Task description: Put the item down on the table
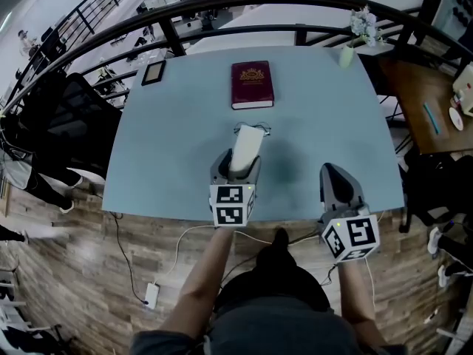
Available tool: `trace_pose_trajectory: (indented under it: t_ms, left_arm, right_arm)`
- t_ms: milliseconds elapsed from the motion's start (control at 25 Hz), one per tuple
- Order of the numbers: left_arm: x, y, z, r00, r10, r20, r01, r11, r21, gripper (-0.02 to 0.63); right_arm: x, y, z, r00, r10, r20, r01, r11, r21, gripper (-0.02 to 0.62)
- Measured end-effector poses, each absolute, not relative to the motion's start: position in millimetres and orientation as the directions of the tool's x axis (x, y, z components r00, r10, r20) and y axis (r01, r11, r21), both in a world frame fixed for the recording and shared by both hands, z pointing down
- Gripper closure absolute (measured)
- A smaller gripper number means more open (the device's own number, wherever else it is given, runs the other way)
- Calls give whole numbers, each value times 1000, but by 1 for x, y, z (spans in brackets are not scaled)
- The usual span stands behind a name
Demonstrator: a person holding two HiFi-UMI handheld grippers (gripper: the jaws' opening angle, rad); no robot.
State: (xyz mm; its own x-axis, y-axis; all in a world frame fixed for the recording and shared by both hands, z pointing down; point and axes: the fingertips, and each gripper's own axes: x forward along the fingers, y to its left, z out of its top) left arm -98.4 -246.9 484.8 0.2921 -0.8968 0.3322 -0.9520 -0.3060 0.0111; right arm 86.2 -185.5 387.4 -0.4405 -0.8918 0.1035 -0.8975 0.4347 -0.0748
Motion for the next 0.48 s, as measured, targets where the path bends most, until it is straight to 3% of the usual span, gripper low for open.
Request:
trace_pose_trajectory:
  t_ms: [480]
  left_arm:
    - [-97, -258, 545, 273, -849, 452, -948, -316, -21, 295]
  right_arm:
    - [85, -194, 391, -450, -886, 111, -892, 443, -86, 592]
